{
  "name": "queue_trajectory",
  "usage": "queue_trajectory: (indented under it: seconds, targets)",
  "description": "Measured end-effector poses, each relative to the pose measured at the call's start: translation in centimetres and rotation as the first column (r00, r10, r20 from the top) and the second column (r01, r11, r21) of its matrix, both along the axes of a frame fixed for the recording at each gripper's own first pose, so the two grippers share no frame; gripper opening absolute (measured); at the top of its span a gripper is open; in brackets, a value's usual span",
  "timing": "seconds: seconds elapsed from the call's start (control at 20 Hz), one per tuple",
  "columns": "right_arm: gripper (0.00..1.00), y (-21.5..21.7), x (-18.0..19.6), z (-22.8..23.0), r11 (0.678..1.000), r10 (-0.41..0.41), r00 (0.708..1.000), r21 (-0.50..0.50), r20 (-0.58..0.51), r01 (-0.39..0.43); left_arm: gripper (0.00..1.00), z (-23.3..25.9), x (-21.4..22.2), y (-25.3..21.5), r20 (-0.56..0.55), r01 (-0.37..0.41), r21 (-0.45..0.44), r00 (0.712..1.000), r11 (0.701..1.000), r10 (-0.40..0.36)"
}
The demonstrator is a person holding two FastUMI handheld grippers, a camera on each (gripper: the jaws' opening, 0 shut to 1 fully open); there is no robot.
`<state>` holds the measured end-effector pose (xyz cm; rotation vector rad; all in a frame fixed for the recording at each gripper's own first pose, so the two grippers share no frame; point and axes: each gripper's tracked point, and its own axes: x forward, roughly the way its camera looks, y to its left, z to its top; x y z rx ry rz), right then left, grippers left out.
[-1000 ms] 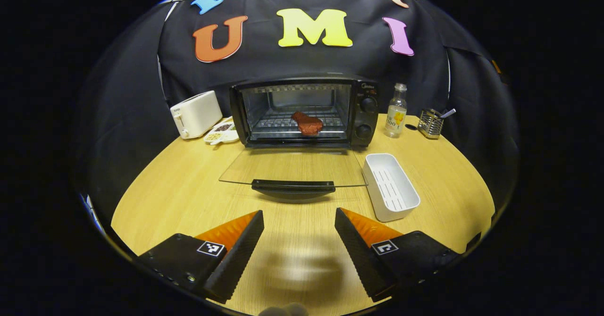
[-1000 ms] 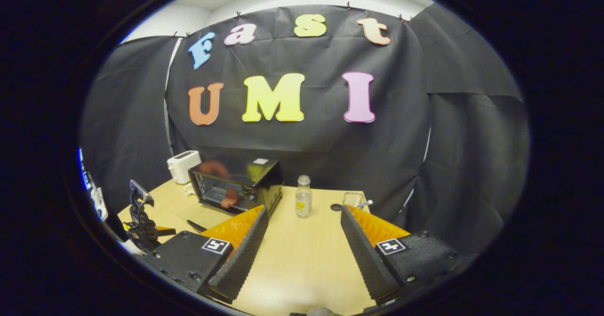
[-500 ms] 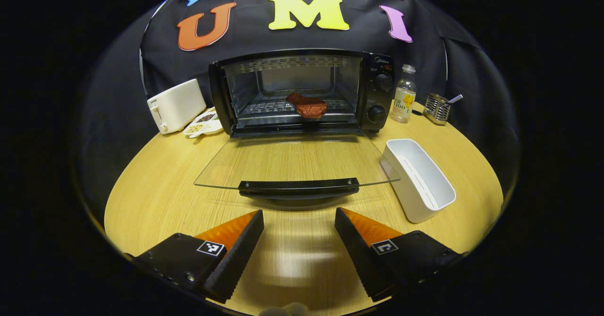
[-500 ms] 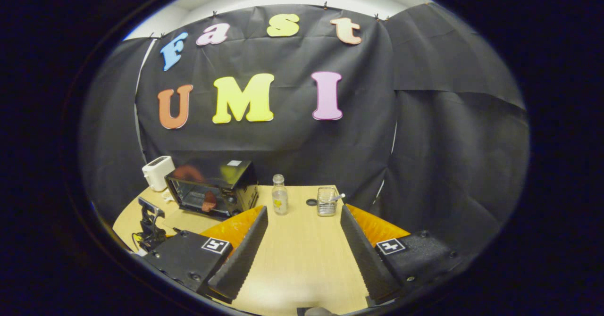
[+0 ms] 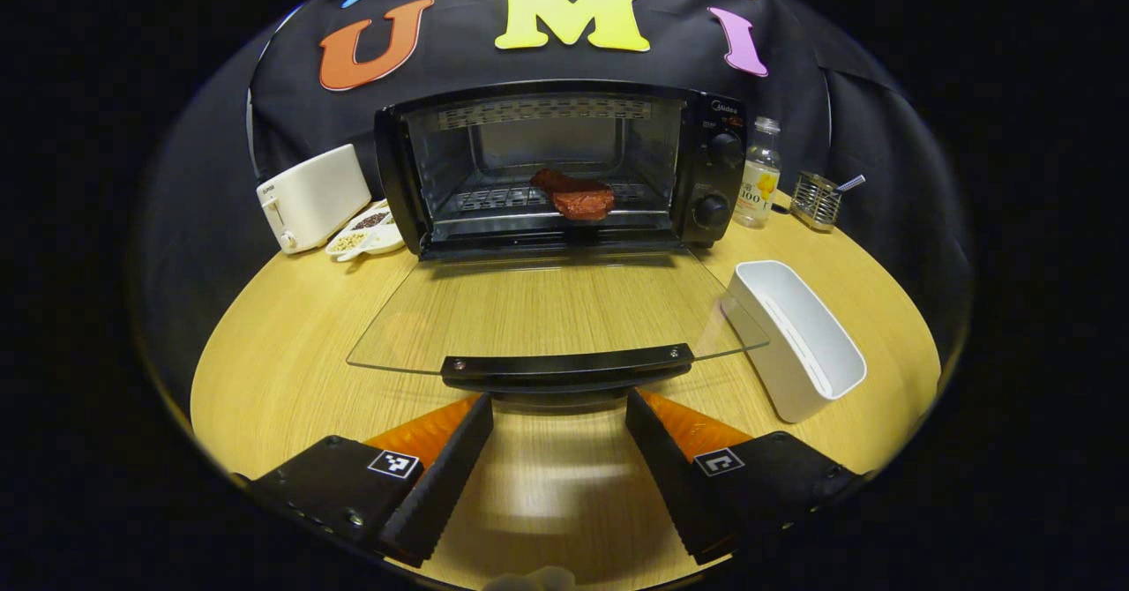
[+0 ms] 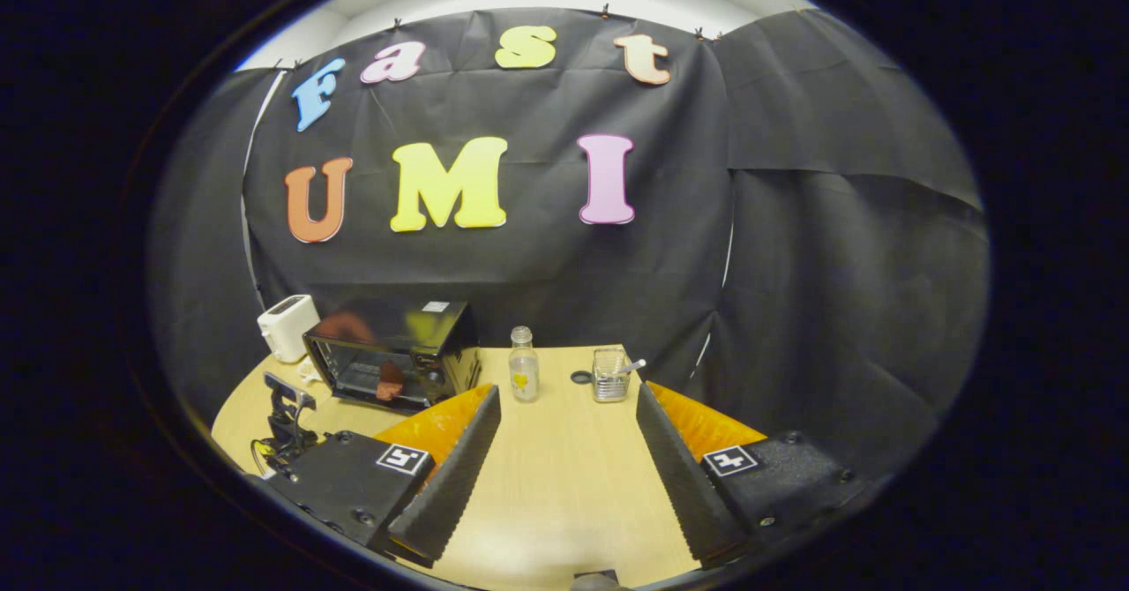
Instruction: Open the electric oven with the left hand, put the food in, and close the electric oven.
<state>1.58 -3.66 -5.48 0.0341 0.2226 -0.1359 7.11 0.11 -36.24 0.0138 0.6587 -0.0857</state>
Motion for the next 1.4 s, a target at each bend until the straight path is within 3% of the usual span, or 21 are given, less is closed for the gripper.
queue_trajectory:
  seconds: [0.1,0.25,0.6,0.95,1.4]
  targets:
    - [0.98,-0.1,0.1,0.1,1.0,-0.005,1.0,0.0,0.002,0.005,0.97,1.3,0.7,0.2,0.047,0.009,0.015,0.999,1.0,-0.009]
    - [0.98,-0.3,0.4,0.0,1.0,-0.011,1.0,0.012,0.003,0.011,0.96,1.9,0.7,0.0,0.022,-0.011,-0.036,1.0,0.999,0.012]
    - [0.98,-0.2,1.0,-0.7,0.999,-0.006,1.0,0.041,-0.007,0.007,0.96,6.4,2.0,0.2,0.1,-0.001,-0.02,0.995,1.0,0.003]
    - [0.98,-0.7,1.3,-1.2,0.997,-0.012,1.0,0.074,-0.015,0.013,0.98,12.3,5.7,0.2,0.205,0.001,-0.022,0.979,1.0,0.004]
    - [0.98,-1.8,0.6,0.0,0.996,-0.04,0.999,0.085,0.015,0.039,0.98,15.4,9.2,0.1,0.261,-0.001,-0.009,0.965,1.0,0.003]
